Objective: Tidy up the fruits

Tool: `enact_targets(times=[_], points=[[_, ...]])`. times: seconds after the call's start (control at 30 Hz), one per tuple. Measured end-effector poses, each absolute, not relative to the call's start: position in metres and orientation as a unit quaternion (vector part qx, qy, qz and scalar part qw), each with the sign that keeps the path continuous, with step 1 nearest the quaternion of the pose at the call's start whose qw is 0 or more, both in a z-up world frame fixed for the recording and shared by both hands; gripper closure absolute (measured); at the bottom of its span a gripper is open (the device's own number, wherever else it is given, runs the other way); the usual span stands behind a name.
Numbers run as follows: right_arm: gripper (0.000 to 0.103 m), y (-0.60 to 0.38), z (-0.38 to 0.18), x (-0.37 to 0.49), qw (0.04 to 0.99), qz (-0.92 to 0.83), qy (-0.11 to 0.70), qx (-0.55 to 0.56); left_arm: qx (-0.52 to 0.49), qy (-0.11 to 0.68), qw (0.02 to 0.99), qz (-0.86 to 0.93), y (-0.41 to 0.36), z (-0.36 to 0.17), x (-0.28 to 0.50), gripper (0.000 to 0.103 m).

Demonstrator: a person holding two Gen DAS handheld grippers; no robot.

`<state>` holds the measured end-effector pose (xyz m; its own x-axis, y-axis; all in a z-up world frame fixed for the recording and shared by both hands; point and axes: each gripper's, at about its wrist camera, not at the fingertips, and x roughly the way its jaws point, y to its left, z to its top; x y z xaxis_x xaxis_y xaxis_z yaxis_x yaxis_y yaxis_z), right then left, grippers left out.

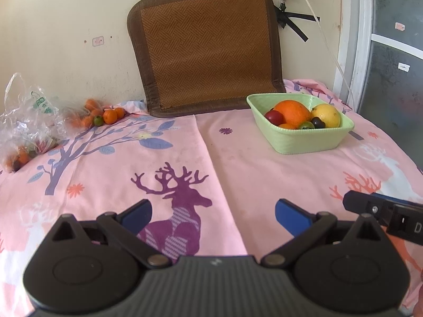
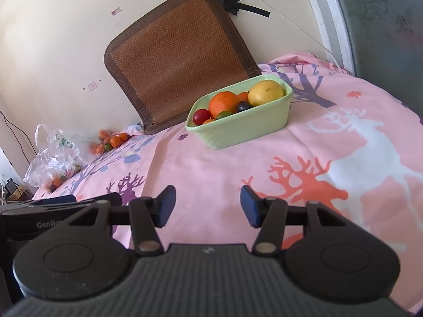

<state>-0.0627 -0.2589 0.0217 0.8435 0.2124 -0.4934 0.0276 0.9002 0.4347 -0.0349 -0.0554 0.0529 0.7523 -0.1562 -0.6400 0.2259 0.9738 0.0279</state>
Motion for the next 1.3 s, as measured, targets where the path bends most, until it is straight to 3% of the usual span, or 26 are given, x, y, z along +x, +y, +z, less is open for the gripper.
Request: enact_targets(times=[1.3], points=[[0.046,-0.2587,0.0295,-0.0636,0.938,0.052,0.267,0.214,0.08,0.325,0.938,-0.087,-0.0582,0.0505,-0.0372,0.0]])
